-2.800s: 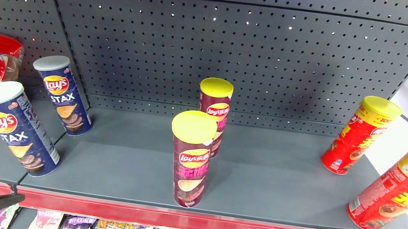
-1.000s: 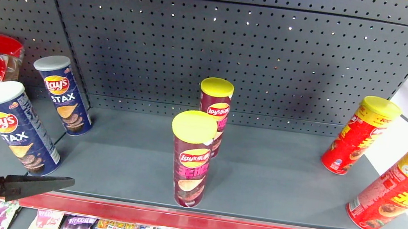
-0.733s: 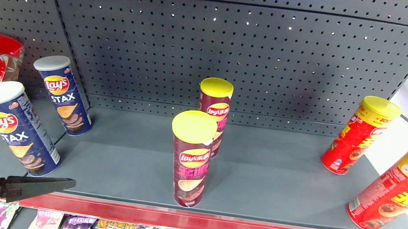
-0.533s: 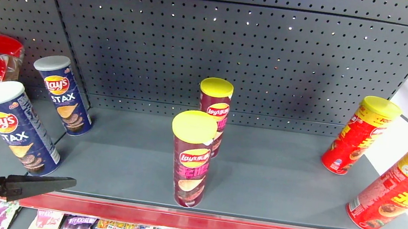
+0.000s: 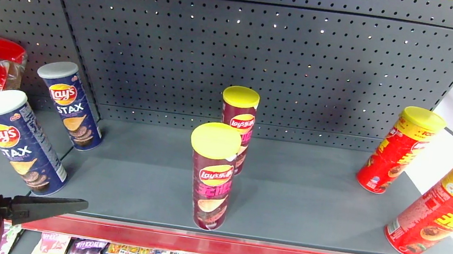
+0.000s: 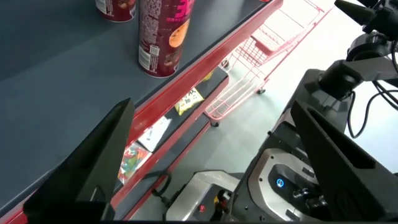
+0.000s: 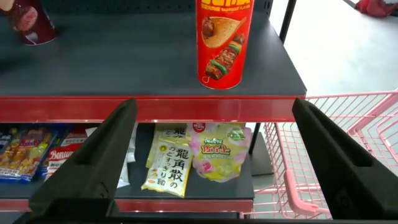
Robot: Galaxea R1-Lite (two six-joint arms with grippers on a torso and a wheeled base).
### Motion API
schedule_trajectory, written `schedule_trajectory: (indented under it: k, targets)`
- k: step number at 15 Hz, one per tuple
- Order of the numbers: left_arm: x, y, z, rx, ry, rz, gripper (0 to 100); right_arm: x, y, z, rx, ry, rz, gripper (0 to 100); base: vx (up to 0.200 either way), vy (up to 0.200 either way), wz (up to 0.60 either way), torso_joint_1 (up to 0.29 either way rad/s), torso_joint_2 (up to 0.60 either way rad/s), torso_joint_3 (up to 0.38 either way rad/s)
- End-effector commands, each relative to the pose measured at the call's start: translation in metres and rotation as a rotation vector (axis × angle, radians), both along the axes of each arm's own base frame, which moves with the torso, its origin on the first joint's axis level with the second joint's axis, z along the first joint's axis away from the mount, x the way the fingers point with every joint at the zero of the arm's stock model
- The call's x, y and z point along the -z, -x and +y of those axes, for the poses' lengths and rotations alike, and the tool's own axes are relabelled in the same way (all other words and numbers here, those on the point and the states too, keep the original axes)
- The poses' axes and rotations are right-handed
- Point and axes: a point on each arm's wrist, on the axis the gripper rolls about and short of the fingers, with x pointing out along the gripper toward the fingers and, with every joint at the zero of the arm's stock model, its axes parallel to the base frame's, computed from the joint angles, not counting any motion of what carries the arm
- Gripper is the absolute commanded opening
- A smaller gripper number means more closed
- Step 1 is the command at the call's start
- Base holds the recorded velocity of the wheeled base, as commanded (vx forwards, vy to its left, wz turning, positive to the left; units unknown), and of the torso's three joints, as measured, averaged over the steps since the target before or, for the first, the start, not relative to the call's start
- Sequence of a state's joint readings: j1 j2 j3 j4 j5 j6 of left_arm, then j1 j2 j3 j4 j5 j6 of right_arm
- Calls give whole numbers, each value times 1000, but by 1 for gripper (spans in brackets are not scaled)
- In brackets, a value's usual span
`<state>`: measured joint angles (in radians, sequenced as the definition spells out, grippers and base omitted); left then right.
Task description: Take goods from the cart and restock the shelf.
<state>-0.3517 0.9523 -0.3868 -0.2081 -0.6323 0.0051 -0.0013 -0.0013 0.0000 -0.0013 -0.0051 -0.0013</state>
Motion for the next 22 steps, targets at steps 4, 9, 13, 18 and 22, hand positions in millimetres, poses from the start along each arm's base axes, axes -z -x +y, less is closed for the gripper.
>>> schedule_trajectory:
  k: [4, 9, 13, 18, 22]
  targets:
    - [12, -31, -11, 9, -97, 59, 100, 0, 0, 0, 0, 0, 1, 100, 0, 0, 0, 0, 0, 0]
    - [20, -60, -21, 0, -181, 84, 100, 0, 0, 0, 0, 0, 1, 100, 0, 0, 0, 0, 0, 0]
    - [33, -74, -26, -28, -233, 145, 100, 0, 0, 0, 0, 0, 1, 100, 0, 0, 0, 0, 0, 0]
    - [56, -100, -35, -19, -286, 161, 100, 0, 0, 0, 0, 0, 1, 100, 0, 0, 0, 0, 0, 0]
    - [68, -120, -42, -44, -309, 151, 100, 0, 0, 0, 0, 0, 1, 100, 0, 0, 0, 0, 0, 0]
